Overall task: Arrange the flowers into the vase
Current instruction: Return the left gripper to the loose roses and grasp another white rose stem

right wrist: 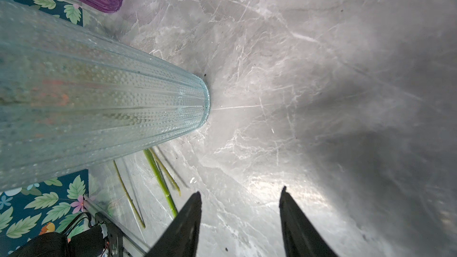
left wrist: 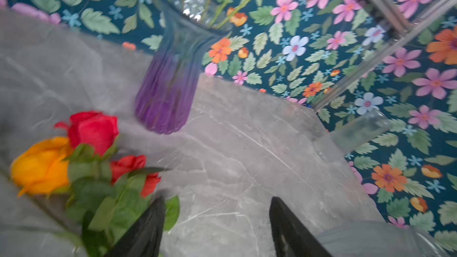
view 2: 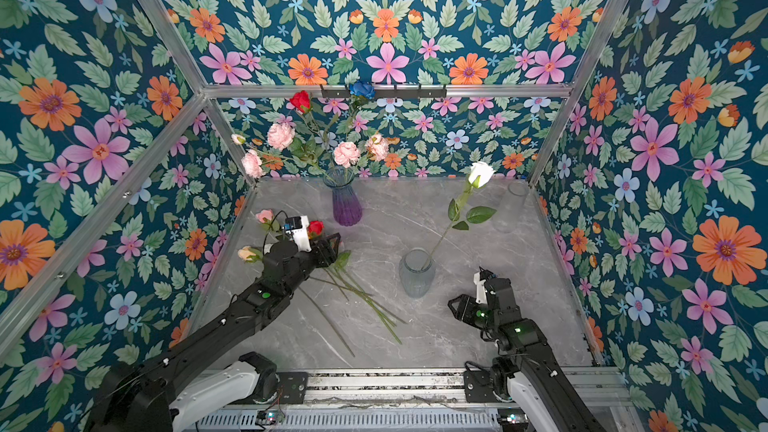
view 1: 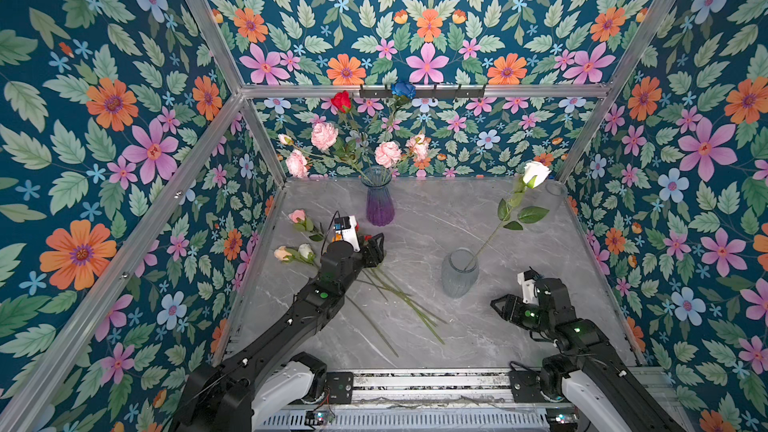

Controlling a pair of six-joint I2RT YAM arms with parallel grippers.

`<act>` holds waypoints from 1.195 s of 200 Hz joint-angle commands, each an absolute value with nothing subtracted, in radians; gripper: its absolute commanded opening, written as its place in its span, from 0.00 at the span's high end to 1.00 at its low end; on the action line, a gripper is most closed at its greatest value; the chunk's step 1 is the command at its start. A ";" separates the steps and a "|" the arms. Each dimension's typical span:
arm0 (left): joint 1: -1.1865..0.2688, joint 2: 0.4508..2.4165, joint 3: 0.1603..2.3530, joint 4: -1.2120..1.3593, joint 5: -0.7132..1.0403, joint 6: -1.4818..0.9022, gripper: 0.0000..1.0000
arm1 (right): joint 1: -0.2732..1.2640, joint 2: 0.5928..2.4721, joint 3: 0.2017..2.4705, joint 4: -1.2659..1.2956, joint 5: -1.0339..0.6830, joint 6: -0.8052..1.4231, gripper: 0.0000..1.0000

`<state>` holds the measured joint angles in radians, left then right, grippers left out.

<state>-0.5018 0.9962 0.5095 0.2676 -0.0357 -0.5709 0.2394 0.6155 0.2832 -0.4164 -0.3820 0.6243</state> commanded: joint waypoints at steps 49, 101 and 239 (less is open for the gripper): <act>-0.413 0.970 0.474 -0.036 -0.376 -0.798 0.48 | 0.243 0.617 0.288 -0.393 -0.377 0.619 0.48; -0.285 1.166 0.577 -0.188 -0.364 -0.894 0.59 | 0.243 0.608 0.287 -0.396 -0.377 0.620 0.48; -0.224 1.465 0.704 -0.363 -0.341 -0.996 0.58 | 0.242 0.613 0.289 -0.395 -0.371 0.621 0.47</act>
<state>-0.2401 1.4467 0.7071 -0.3653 -0.3653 -0.9920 0.2417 0.6094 0.2832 -0.4164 -0.3813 0.6243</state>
